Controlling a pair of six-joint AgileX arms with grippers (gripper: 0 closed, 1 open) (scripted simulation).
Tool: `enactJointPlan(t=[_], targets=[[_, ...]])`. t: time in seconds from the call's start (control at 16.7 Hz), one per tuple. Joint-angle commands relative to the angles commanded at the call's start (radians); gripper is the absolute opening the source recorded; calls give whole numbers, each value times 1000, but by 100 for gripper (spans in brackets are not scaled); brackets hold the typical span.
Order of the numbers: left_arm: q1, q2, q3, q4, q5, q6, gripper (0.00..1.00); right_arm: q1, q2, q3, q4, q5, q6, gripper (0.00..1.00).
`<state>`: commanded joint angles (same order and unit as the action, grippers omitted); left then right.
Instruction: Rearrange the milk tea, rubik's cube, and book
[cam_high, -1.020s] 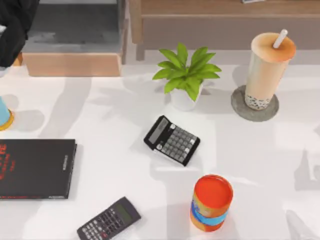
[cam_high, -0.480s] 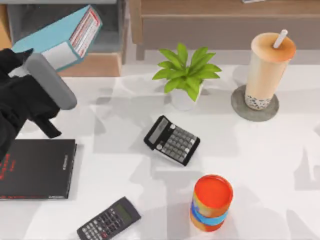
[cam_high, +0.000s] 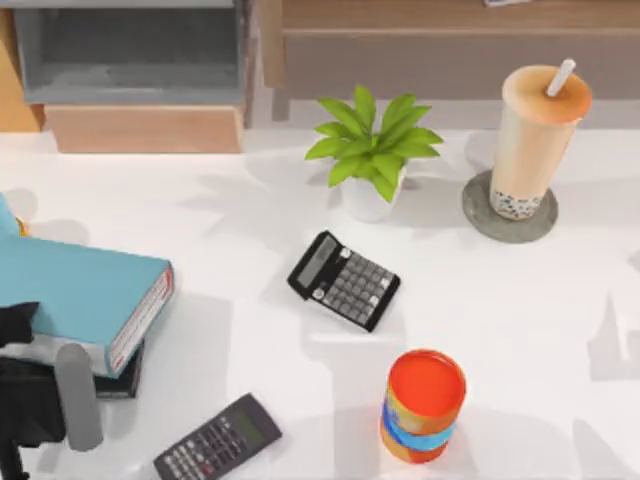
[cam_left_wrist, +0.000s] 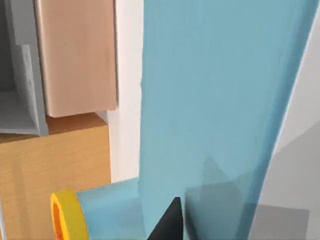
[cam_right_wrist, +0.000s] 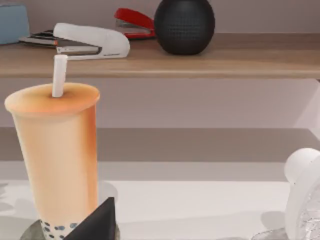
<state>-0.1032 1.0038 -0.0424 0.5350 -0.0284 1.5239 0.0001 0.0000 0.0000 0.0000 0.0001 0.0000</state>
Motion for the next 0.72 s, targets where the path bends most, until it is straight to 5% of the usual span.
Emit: enactJointPlan(t=[0.72], targets=[[30,61,-17,71,-3,36,0,0,0,0,0,0,0,100]])
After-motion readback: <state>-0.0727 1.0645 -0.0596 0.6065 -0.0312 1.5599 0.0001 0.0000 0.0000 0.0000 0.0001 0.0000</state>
